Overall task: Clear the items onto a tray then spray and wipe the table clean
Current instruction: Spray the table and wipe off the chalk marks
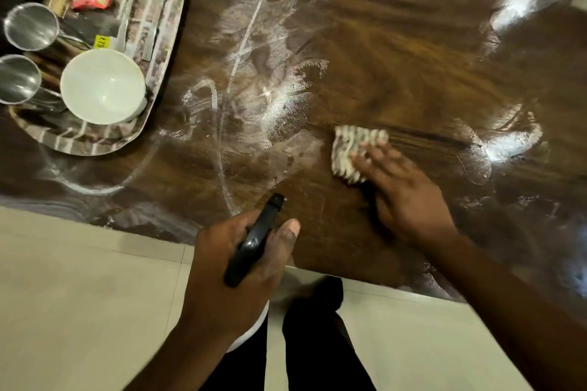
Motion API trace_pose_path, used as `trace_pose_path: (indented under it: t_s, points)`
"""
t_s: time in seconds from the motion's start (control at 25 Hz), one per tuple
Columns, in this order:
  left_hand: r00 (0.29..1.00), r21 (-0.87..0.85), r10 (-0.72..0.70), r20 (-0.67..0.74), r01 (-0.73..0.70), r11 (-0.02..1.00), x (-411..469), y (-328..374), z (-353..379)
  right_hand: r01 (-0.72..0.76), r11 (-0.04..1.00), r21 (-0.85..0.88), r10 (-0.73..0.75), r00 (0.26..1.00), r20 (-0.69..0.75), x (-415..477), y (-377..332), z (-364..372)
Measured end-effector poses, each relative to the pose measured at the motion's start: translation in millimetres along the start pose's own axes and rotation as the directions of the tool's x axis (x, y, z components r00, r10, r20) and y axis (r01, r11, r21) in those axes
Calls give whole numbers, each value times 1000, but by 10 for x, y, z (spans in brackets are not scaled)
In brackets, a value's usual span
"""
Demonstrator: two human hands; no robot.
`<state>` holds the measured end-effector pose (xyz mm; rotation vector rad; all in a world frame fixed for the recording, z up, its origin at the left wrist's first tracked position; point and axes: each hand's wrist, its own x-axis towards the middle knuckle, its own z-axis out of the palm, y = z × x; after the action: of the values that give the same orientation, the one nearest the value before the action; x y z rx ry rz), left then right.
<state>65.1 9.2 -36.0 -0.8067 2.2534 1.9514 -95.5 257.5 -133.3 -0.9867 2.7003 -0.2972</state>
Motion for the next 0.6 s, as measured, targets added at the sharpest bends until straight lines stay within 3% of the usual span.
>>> trace_pose_path:
  t_s: [0.04,0.12,0.2,0.24,0.32,0.4,0.44,0.52,0.6]
  points:
    - [1000,-15,2,11,-2,1000,21,-15,-30,-206,976,68,210,976,-52,150,52,-51]
    - [999,-25,26,47,-25,999,77,-39,-77,-487,835,256,528,840,-125,452,-53,-55]
    - [996,-23,51,78,-50,999,137,-52,-115,-564,743,361,642,753,-146,654,-373,37]
    - [995,-32,54,83,-51,998,173,-60,-136,-546,763,346,620,769,-154,663,-609,118]
    - [995,-28,63,80,-61,998,241,-59,-185,-362,900,241,396,912,-107,494,-1089,292]
    - [994,0,84,62,-84,996,302,4,-255,-36,989,144,29,998,51,235,-1359,384]
    - [994,0,96,55,-96,995,333,45,-284,142,979,147,-160,980,119,139,-1355,390]
    - [993,-9,114,44,-113,994,398,132,-355,426,888,174,-456,864,212,167,-1079,244]
    - [993,-44,100,56,-97,994,460,181,-432,530,844,78,-531,808,255,419,-690,22]
